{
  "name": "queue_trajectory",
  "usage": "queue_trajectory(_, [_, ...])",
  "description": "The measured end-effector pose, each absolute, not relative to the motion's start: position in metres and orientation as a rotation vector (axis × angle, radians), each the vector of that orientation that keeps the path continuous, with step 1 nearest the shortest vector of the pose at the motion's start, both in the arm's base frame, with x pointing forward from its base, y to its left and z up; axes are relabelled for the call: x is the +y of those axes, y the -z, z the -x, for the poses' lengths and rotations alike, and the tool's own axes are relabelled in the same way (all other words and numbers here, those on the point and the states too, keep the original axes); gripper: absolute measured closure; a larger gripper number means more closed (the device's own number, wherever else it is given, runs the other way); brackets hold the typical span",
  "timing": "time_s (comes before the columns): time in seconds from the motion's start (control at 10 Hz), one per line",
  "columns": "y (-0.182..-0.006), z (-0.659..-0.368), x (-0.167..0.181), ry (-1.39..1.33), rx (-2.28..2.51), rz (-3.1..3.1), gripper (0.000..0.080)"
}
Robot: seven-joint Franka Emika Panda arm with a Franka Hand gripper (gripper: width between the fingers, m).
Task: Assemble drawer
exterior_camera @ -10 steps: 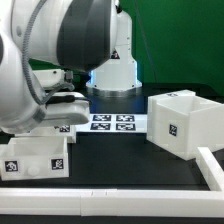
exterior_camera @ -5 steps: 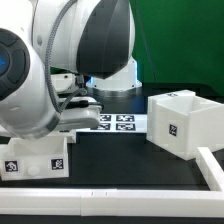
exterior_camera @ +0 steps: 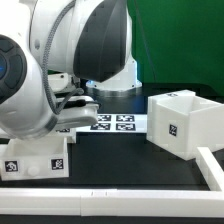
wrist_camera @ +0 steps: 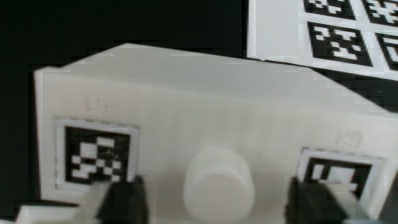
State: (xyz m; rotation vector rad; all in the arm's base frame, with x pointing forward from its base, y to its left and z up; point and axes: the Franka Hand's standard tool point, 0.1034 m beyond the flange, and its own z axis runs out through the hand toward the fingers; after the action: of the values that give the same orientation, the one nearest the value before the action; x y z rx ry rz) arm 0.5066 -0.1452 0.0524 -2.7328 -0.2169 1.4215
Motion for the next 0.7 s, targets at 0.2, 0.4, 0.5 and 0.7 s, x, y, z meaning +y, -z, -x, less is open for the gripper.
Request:
queue_trajectory(0.2, [-0.0518, -0.5064, -0.1446, -1.420, -0.228, 2.728, 0.0641])
queue_trajectory(0.4, [-0.0518, -0.5064, -0.1445, -1.419, -0.232, 2.727, 0.0639])
queue_trajectory(0.5, [-0.0518, -0.5064, -0.1445, -1.419, -0.234, 2.726, 0.0639])
queue_trajectory(0.7, [-0.0595, -0.5114, -0.1438, -1.396, -0.237, 2.740, 0.0639])
